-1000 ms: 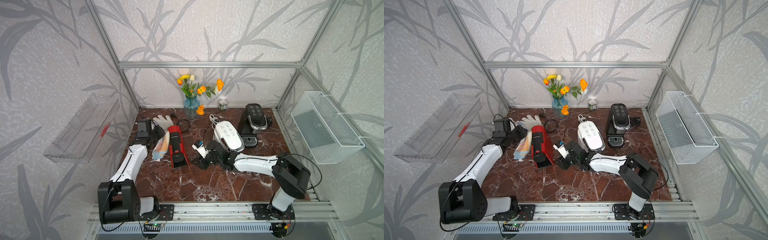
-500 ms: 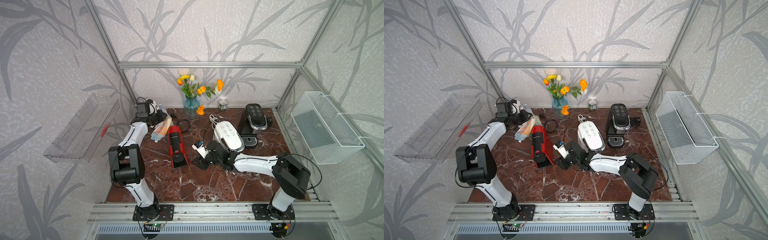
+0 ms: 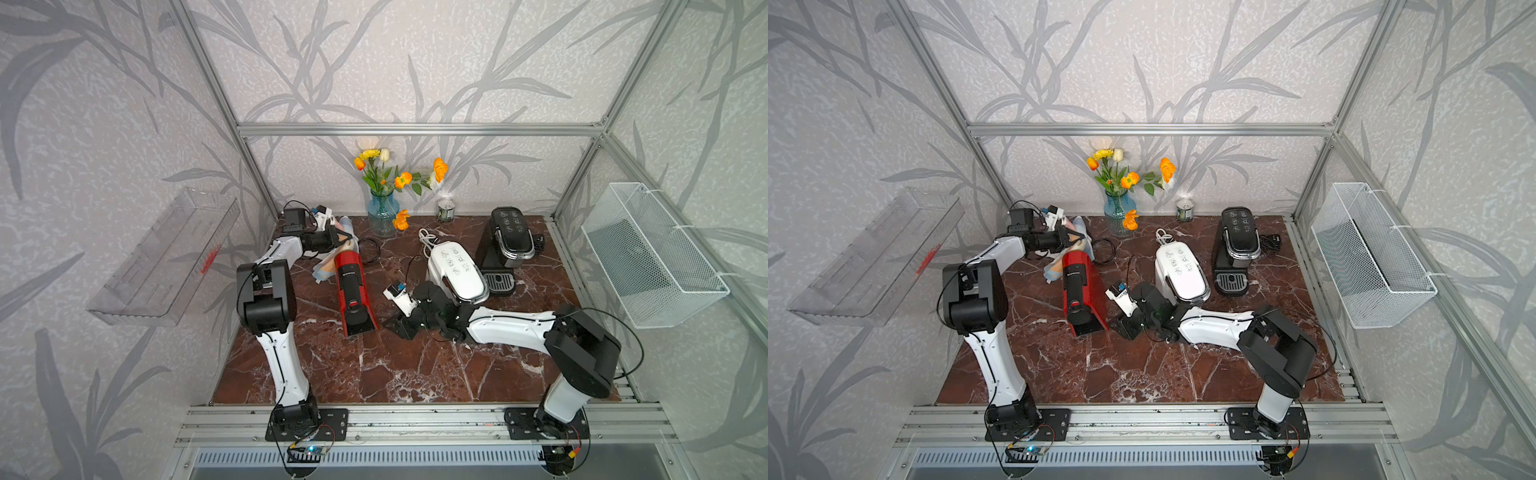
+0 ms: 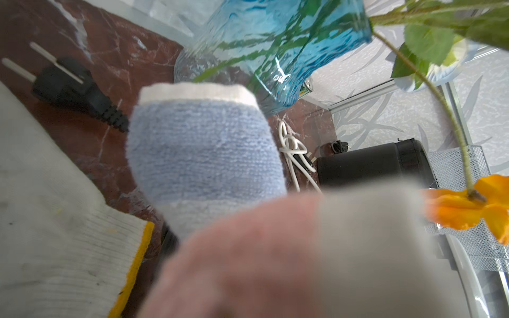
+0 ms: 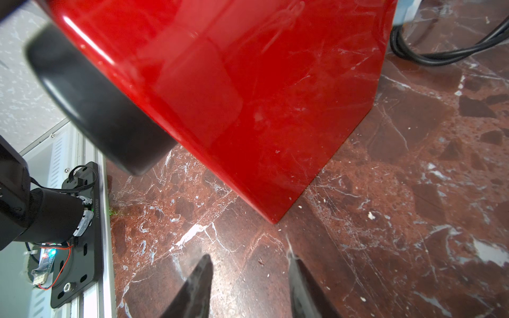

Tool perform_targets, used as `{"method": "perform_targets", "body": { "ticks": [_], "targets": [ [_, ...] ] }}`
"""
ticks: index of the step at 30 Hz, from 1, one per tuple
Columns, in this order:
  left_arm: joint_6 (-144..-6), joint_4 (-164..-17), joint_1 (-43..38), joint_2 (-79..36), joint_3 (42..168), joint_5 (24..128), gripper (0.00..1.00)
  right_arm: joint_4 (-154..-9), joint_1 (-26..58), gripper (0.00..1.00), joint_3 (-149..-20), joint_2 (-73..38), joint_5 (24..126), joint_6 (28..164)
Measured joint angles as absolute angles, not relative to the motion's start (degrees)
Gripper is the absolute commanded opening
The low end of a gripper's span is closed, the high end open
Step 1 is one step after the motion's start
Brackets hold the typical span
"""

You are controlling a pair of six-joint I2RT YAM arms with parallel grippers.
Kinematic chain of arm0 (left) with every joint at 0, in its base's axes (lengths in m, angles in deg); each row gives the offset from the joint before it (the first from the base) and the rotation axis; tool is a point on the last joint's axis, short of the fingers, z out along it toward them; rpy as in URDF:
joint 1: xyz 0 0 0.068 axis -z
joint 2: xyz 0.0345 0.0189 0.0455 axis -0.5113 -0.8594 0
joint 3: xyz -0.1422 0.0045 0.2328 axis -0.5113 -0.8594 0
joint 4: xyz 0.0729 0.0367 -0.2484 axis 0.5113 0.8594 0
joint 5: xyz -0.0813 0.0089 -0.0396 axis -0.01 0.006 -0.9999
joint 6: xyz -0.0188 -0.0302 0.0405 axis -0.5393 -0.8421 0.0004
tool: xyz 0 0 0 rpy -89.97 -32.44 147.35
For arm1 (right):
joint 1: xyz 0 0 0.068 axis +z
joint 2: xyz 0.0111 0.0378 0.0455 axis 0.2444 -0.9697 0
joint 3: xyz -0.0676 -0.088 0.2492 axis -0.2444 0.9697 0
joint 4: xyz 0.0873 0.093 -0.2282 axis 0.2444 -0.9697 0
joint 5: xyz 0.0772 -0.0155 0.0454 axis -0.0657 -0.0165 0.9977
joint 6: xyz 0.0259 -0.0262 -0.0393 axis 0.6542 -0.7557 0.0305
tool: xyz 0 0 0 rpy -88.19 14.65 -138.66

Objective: Wipe the surface of a coffee machine
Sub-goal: Wipe the dirt from the surface of the coffee machine.

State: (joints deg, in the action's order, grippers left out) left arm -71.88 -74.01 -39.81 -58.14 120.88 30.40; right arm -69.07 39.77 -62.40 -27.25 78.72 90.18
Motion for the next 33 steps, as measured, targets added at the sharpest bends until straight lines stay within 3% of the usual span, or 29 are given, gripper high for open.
{"method": "perform_targets", "body": {
  "ticks": [14, 27, 33],
  "targets": [
    [-65.3, -66.6, -40.6, -58.8, 116.0, 34.7, 0.0, -69.1, 39.8, 0.46, -62.4, -27.2, 78.7, 89.9],
    [-76.1, -76.3, -40.7, -46.9, 115.1, 29.0, 0.0, -69.1, 39.8, 0.46, -62.4, -27.2, 78.7, 89.9],
    [-77.5, -78.8, -40.7, -49.2, 115.3, 28.1, 0.0, -69.3, 39.8, 0.46, -62.4, -27.2, 78.7, 89.8]
  ]
}}
